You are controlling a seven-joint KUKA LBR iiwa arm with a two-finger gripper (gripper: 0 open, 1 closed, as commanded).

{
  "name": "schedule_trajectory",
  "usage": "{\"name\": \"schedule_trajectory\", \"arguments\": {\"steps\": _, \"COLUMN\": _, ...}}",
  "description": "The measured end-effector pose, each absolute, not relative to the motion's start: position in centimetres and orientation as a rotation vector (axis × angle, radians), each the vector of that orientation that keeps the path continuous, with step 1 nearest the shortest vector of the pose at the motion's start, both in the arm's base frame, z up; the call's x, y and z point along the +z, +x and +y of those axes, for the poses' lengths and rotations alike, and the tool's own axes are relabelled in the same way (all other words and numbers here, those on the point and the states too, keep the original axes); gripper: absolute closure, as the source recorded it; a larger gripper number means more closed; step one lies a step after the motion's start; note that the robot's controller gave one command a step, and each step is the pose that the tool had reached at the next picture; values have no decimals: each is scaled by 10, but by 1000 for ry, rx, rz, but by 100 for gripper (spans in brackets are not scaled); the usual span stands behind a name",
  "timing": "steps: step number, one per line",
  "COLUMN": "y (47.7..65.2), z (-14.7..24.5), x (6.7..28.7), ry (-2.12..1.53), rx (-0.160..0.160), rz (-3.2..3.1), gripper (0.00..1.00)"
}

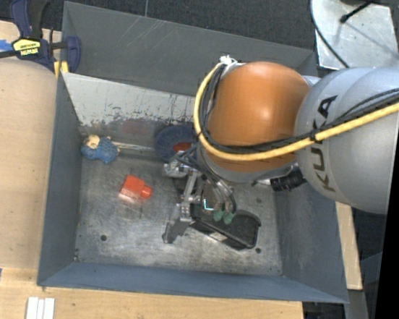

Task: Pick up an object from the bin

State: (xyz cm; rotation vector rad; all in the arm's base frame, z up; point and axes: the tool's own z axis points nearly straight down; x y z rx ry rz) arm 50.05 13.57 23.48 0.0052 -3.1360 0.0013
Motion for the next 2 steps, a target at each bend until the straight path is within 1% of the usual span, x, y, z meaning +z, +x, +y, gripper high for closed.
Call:
{"name": "schedule_trajectory", "arguments": {"steps": 1, "y": 550, "z": 142, "x": 103, "ry": 52, "rx": 1, "rz": -3137, "gripper": 0}}
{"name": "schedule_trajectory", "arguments": {"steps": 2, "y": 588, "z": 140, "x": 74, "ry": 173, "rx": -2, "rz": -3143, "gripper": 0}}
